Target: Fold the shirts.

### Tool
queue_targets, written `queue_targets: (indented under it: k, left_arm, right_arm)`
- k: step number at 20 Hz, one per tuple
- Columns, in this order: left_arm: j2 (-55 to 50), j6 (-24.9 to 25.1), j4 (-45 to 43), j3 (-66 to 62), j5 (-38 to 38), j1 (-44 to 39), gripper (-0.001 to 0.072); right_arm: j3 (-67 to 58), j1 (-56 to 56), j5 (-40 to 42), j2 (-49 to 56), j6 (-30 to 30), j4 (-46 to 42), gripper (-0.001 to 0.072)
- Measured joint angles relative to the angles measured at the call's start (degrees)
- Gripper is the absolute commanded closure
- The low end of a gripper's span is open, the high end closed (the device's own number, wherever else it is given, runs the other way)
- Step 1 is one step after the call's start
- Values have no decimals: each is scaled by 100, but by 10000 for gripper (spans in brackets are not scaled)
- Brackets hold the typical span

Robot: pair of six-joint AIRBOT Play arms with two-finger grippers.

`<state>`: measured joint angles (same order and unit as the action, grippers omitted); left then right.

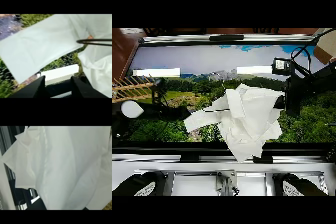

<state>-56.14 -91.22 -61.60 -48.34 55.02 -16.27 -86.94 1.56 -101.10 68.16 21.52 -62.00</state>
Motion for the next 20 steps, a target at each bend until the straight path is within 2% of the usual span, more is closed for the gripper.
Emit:
queue_targets:
  k: [2,7,11,15,20]
  left_arm:
    - [33,188,345,481,-752,-527,144]
    - [-275,382,778,955,-2629,-2065,143]
    - [-750,372,1049,960,-3770,-2660,143]
    - [-1104,367,1152,940,-4347,-2824,145]
    - [-1458,470,1189,833,-4570,-2859,146]
  right_arm:
    - [0,0,24,-7,59,0,650]
    - [0,0,57,-11,225,2,650]
    - [0,0,-20,-13,398,-2,650]
    - [0,0,-133,-13,516,-46,649]
    - [0,0,-188,-13,579,-57,649]
